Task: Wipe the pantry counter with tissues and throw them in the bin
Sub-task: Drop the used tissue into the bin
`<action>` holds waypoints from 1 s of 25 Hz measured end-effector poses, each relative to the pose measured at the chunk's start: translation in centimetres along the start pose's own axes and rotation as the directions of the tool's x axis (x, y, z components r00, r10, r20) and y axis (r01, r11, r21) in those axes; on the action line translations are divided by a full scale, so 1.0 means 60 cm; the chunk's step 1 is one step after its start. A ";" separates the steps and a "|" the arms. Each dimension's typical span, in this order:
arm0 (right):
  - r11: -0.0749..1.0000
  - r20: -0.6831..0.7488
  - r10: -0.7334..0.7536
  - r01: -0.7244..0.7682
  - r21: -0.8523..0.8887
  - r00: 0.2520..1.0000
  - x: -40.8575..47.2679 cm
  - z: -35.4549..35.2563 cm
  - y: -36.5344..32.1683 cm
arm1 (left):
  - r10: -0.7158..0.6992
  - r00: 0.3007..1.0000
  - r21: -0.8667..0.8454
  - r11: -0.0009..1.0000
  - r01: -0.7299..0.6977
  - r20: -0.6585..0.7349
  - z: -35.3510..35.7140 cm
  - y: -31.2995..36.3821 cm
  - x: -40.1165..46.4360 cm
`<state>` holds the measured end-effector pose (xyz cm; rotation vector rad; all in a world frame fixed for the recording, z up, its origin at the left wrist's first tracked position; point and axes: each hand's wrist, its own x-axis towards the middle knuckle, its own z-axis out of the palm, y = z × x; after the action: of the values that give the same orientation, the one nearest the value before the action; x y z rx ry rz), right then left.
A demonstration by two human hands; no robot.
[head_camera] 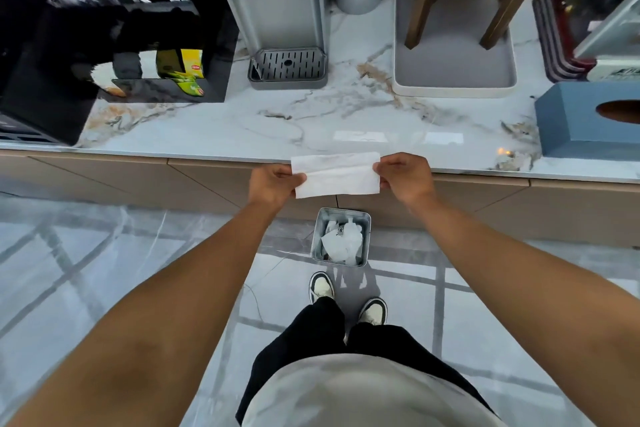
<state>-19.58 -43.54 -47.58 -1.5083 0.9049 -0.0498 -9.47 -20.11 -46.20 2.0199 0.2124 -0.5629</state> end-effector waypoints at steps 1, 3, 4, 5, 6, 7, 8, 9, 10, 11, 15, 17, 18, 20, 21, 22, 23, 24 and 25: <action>1.000 0.002 0.014 -0.014 -0.011 1.000 -0.005 0.002 0.013 | -0.017 1.000 0.005 1.000 0.017 -0.001 0.001 -0.015 -0.002; 0.997 0.005 0.054 -0.053 -0.054 0.999 -0.015 0.009 0.048 | -0.058 0.998 0.036 0.998 0.058 0.003 0.005 -0.049 -0.006; 0.994 0.005 0.078 -0.077 -0.076 0.997 -0.017 0.013 0.069 | -0.071 0.997 0.058 0.996 0.071 0.013 0.007 -0.066 -0.004; 0.990 0.003 0.105 -0.104 -0.093 0.994 -0.017 0.017 0.091 | -0.077 0.997 0.081 0.994 0.075 0.029 0.011 -0.085 -0.001; 0.987 0.001 0.128 -0.127 -0.101 0.992 -0.017 0.020 0.111 | -0.081 0.995 0.107 0.991 0.076 0.049 0.015 -0.102 0.002; 0.983 -0.005 0.148 -0.147 -0.112 0.989 -0.014 0.024 0.129 | -0.085 0.994 0.136 0.988 0.075 0.074 0.020 -0.119 0.007; 0.976 -0.024 0.167 -0.169 -0.135 0.986 -0.007 0.029 0.152 | -0.085 0.991 0.164 0.984 0.068 0.102 0.029 -0.139 0.017; 0.970 -0.048 0.182 -0.188 -0.156 0.982 0.002 0.035 0.174 | -0.072 0.989 0.189 0.981 0.047 0.127 0.040 -0.161 0.031; 0.964 -0.065 0.198 -0.207 -0.169 0.978 0.011 0.041 0.198 | -0.060 0.988 0.216 0.976 0.028 0.145 0.052 -0.185 0.044; 0.959 -0.075 0.212 -0.223 -0.177 0.974 0.022 0.048 0.222 | -0.055 0.986 0.244 0.970 0.016 0.154 0.065 -0.211 0.058; 0.925 -0.125 0.234 -0.260 -0.278 0.964 0.068 0.061 0.312 | -0.065 0.973 0.314 0.949 -0.009 0.224 0.116 -0.295 0.122; 0.913 -0.138 0.251 -0.281 -0.294 0.958 0.099 0.066 0.360 | -0.065 0.970 0.345 0.938 -0.020 0.233 0.144 -0.335 0.152; 0.911 -0.139 0.257 -0.287 -0.294 0.956 0.113 0.070 0.386 | -0.065 0.971 0.359 0.933 -0.022 0.229 0.155 -0.354 0.167; 0.898 -0.137 0.253 -0.285 -0.336 0.958 0.135 0.081 0.435 | -0.066 0.971 0.384 0.923 -0.027 0.228 0.177 -0.394 0.197; 0.893 -0.130 0.248 -0.278 -0.353 0.960 0.146 0.086 0.456 | -0.074 0.970 0.399 0.916 -0.025 0.232 0.186 -0.413 0.214; 0.893 -0.122 0.246 -0.274 -0.358 0.961 0.156 0.092 0.477 | -0.096 0.967 0.407 0.913 -0.009 0.236 0.195 -0.432 0.232; 0.895 -0.112 0.246 -0.270 -0.355 0.963 0.165 0.098 0.493 | -0.116 0.964 0.408 0.913 0.009 0.238 0.201 -0.447 0.247; 0.896 -0.101 0.247 -0.267 -0.355 0.964 0.173 0.103 0.506 | -0.125 0.962 0.412 0.911 0.014 0.243 0.205 -0.459 0.258; 0.893 -0.094 0.247 -0.264 -0.364 0.964 0.183 0.108 0.522 | -0.121 0.960 0.422 0.907 0.003 0.253 0.212 -0.472 0.270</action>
<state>-24.12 -40.27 -80.93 -1.7288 1.1930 0.2995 -9.73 -18.43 -81.16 2.3207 -0.0169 -0.9902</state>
